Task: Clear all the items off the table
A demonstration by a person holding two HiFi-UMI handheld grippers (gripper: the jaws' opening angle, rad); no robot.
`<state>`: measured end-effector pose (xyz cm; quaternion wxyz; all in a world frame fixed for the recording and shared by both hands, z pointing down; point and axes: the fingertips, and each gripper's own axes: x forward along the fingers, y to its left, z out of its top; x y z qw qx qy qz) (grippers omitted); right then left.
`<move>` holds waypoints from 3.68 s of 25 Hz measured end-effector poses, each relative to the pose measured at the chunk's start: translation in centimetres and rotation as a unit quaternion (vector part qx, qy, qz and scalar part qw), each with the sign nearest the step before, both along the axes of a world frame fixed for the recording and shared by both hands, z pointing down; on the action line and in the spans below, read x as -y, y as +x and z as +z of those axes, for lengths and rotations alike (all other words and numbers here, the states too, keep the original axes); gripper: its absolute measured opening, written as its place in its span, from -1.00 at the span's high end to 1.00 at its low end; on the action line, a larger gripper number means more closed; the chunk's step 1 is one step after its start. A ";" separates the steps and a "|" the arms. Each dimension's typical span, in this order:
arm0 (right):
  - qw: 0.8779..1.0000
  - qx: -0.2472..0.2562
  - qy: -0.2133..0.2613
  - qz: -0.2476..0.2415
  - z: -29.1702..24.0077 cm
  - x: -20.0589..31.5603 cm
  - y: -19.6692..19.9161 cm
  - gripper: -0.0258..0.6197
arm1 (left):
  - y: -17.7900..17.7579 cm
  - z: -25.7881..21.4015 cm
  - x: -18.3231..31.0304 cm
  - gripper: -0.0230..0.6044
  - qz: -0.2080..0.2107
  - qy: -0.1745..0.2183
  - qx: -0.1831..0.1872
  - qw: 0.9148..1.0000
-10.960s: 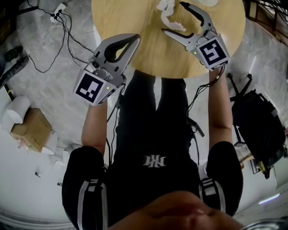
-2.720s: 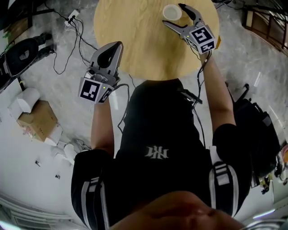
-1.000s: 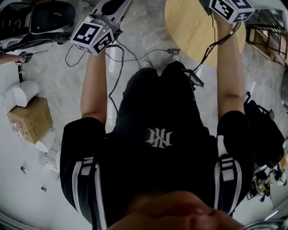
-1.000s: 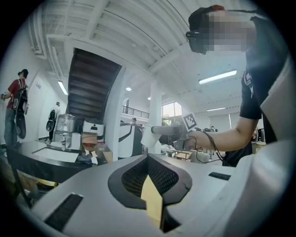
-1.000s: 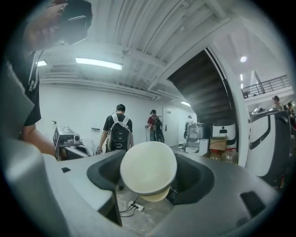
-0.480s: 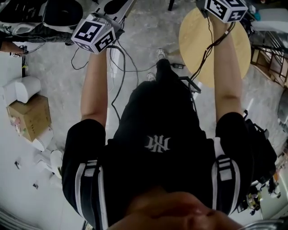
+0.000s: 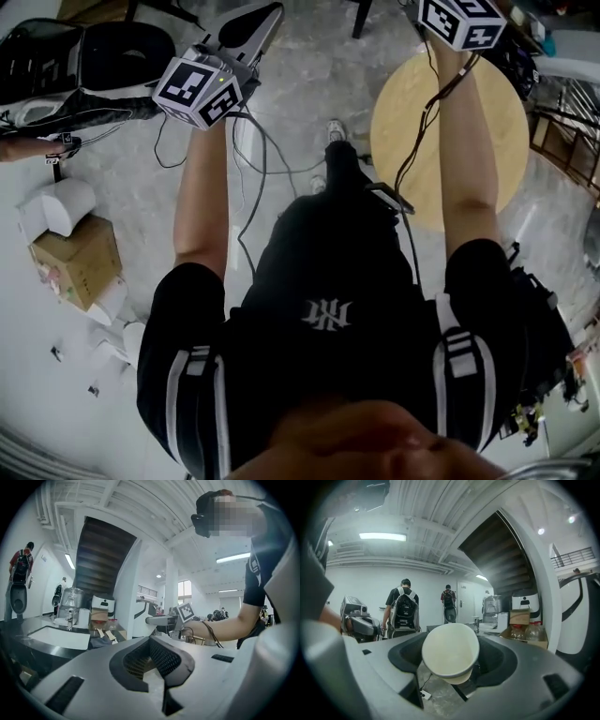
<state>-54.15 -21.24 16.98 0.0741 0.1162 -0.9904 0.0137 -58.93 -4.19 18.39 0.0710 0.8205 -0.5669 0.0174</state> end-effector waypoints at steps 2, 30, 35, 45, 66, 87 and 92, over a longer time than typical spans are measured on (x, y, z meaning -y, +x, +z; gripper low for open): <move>1.000 -0.011 0.001 0.010 1.5 2.6 -0.4 -0.10 | -0.3 1.2 2.3 0.89 0.004 -0.007 -0.005 1.000; 0.997 -0.070 -0.027 0.030 15.0 14.7 -4.0 -0.19 | 1.0 11.1 10.3 0.89 0.007 -0.085 -0.059 0.995; 0.997 -0.063 -0.021 0.031 14.9 15.3 -3.8 -0.23 | 0.7 10.5 9.8 0.89 -0.002 -0.083 -0.060 0.995; 0.999 -0.005 0.009 0.042 9.0 13.9 -2.6 -0.24 | -0.1 8.3 7.6 0.89 -0.006 -0.067 -0.056 0.996; 0.973 0.004 0.026 0.228 -5.1 36.2 9.3 0.91 | 2.3 -1.0 46.1 0.89 0.229 -0.029 -0.097 0.968; 0.974 -0.041 -0.110 0.194 -3.8 37.2 13.5 0.91 | 10.3 -4.8 55.2 0.89 0.296 -0.081 -0.142 0.941; 0.975 -0.036 -0.141 0.166 -2.4 33.4 17.1 0.91 | 15.0 -4.3 52.1 0.89 0.271 -0.093 -0.166 0.944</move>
